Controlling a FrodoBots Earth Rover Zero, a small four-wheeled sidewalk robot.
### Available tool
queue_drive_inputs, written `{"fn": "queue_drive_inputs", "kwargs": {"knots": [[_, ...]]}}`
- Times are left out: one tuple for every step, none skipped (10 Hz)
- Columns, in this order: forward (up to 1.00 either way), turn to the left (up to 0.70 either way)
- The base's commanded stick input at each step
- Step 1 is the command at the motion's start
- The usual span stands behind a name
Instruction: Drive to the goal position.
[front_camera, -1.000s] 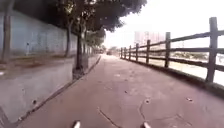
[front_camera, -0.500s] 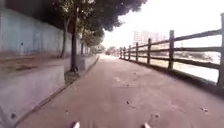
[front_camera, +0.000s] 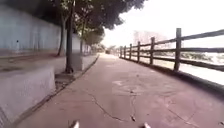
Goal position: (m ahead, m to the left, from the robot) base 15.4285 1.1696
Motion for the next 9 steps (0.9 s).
{"fn": "queue_drive_inputs", "kwargs": {"knots": [[0.70,0.00],[0.70,0.00],[0.70,0.00],[0.70,0.00],[0.70,0.00],[0.70,0.00],[0.70,0.00],[0.70,0.00],[0.70,0.00]]}}
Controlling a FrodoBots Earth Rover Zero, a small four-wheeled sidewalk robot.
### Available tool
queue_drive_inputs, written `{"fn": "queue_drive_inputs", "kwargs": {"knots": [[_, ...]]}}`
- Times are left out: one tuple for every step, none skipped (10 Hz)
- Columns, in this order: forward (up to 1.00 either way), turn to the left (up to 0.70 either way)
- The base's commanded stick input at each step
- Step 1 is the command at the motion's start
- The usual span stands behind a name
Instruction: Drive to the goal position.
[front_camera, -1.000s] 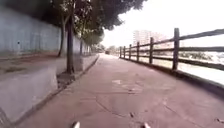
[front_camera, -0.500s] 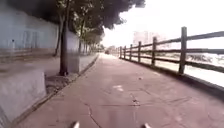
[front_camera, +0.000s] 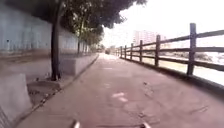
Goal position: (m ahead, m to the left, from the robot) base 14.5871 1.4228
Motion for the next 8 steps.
{"fn": "queue_drive_inputs", "kwargs": {"knots": [[0.70,0.00],[0.70,0.00],[0.70,0.00],[0.70,0.00],[0.70,0.00],[0.70,0.00],[0.70,0.00],[0.70,0.00]]}}
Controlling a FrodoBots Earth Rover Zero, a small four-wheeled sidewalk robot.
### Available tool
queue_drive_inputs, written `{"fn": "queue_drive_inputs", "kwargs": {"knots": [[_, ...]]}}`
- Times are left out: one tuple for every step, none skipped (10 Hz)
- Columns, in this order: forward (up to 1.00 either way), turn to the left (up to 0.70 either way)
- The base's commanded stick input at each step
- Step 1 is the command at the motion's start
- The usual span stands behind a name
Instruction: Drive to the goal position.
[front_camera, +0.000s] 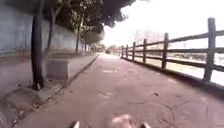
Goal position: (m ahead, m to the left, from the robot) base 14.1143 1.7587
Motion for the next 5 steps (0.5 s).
{"fn": "queue_drive_inputs", "kwargs": {"knots": [[0.70,0.00],[0.70,0.00],[0.70,0.00],[0.70,0.00],[0.70,0.00]]}}
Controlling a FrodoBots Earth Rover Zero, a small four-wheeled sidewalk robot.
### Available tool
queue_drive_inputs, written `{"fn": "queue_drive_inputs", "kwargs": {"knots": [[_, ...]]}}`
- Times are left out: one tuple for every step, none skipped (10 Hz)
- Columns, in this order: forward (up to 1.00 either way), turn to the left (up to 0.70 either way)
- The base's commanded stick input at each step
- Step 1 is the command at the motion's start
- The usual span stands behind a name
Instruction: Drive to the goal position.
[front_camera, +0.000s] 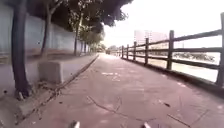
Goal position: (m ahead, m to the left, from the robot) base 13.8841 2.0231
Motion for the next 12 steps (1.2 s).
{"fn": "queue_drive_inputs", "kwargs": {"knots": [[0.70,0.00],[0.70,0.00],[0.70,0.00],[0.70,0.00],[0.70,0.00],[0.70,0.00],[0.70,0.00],[0.70,0.00],[0.70,0.00],[0.70,0.00],[0.70,0.00],[0.70,0.00]]}}
